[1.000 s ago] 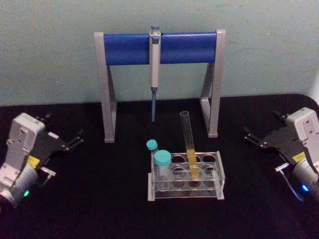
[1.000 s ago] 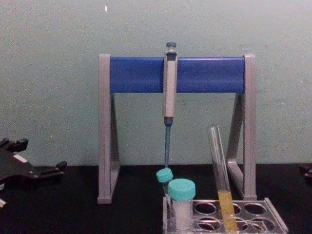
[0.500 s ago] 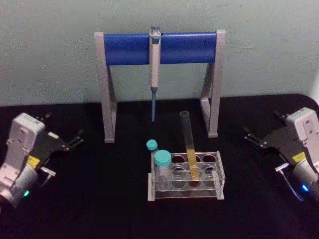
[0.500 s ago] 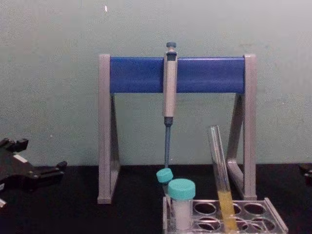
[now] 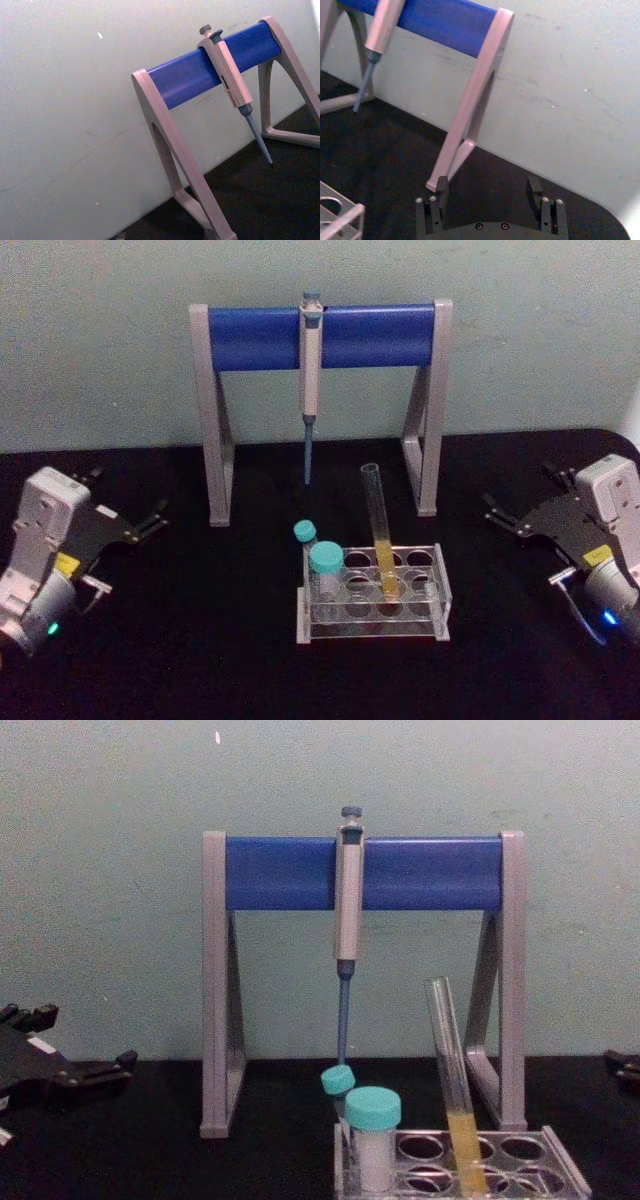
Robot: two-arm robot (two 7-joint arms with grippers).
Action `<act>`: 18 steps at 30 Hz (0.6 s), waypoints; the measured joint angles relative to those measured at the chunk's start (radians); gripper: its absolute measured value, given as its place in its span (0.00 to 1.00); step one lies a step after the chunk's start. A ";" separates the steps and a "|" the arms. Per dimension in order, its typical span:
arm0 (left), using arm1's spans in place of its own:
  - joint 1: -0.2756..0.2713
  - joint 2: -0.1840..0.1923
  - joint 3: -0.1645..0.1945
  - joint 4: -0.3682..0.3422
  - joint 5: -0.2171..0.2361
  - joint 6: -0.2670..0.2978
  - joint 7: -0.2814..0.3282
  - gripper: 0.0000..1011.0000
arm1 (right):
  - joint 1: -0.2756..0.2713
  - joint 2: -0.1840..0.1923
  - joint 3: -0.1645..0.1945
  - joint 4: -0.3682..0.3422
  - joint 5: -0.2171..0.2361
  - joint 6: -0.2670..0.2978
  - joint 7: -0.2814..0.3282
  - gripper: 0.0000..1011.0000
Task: Pick up the test tube from the test tube rack, shake it, then place it back into the test tube rack.
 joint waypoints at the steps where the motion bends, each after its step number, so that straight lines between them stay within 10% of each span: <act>1: 0.000 0.000 0.000 0.000 0.000 0.000 0.000 1.00 | -0.003 -0.002 0.003 -0.007 0.005 0.003 0.009 0.99; 18: 0.000 0.000 0.000 0.000 0.000 0.000 0.000 1.00 | -0.039 -0.028 0.042 -0.103 0.157 0.069 0.206 0.99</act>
